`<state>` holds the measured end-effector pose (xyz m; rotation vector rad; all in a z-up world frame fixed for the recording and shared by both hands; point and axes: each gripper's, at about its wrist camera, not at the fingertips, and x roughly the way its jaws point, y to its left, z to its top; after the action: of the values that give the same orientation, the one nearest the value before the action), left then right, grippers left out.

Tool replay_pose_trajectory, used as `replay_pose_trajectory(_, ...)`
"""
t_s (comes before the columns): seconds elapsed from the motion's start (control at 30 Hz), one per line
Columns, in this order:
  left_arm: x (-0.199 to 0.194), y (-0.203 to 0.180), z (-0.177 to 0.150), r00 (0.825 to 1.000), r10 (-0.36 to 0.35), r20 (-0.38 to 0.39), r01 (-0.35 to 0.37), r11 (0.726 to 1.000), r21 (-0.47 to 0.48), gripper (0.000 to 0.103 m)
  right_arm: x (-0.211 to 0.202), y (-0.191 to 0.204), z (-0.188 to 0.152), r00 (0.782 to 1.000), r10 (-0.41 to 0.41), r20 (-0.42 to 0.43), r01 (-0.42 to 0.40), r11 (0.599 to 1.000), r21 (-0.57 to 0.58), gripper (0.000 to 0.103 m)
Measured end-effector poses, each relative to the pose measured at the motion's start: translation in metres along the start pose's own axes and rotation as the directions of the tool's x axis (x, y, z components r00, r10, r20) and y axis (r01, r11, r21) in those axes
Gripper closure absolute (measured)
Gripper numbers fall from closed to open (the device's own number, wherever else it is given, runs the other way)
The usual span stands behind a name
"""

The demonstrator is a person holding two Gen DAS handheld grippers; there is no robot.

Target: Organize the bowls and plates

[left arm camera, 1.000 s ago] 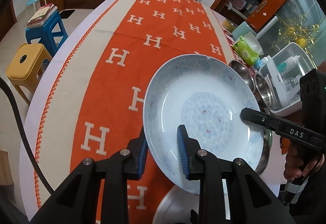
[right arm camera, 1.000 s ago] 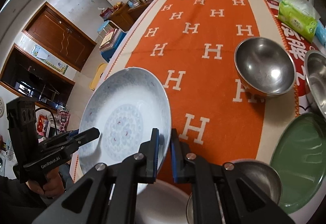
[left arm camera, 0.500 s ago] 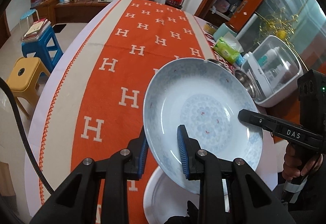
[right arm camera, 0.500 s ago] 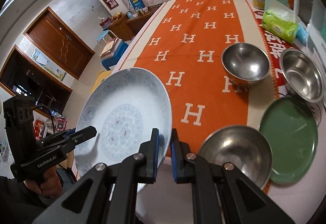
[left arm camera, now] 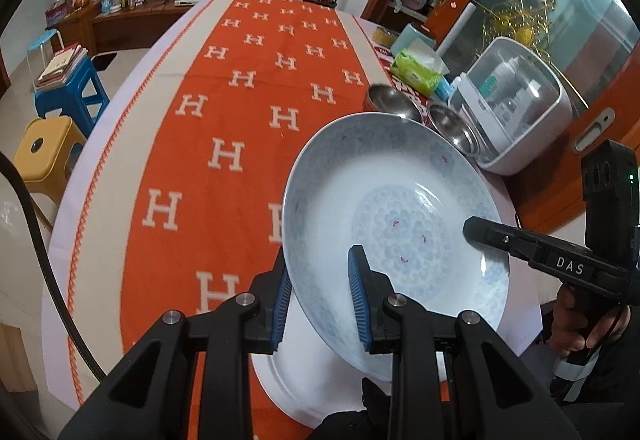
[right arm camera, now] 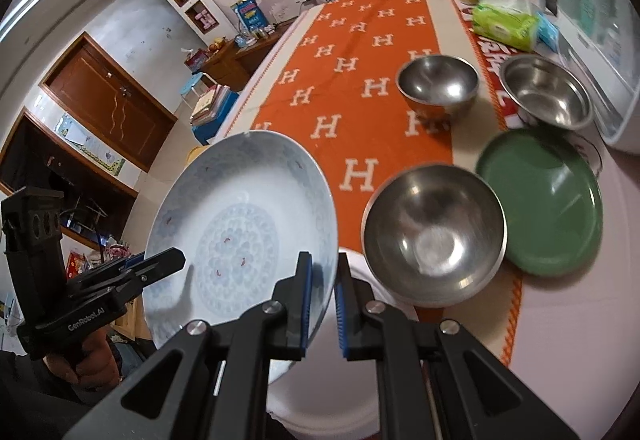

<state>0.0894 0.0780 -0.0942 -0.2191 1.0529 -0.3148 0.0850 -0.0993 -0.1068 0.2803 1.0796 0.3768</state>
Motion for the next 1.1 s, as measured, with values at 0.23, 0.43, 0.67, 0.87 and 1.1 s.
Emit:
replay_pose_trajectory(0.23,0.008,-0.015,-0.022,0.999,0.009,-0.049,-0.009,1.0,0.0,0.078,-0.006,-0.011,-0.032,0.999,-0.019,-0.033,0.019,1.0,0.005,0.091)
replay_pose_trajectory(0.43,0.023,-0.024,-0.042,0.993,0.03,-0.117,-0.028,0.999,0.015,0.078,-0.004,-0.022,-0.058,0.996,-0.033,-0.078,0.035,0.999,0.024,0.091)
replay_pose_trajectory(0.67,0.041,-0.029,-0.055,0.979,0.075,-0.191,-0.067,0.997,0.048,0.078,0.001,-0.031,-0.08,0.992,-0.036,-0.117,0.043,0.998,0.053,0.091)
replay_pose_trajectory(0.87,0.059,-0.027,-0.064,0.961,0.119,-0.249,-0.105,0.992,0.068,0.078,0.017,-0.036,-0.095,0.986,-0.043,-0.163,0.056,0.995,0.077,0.091)
replay_pose_trajectory(1.1,0.077,-0.016,-0.066,0.941,0.164,-0.295,-0.146,0.986,0.083,0.078,0.039,-0.033,-0.104,0.975,-0.051,-0.216,0.067,0.996,0.066,0.089)
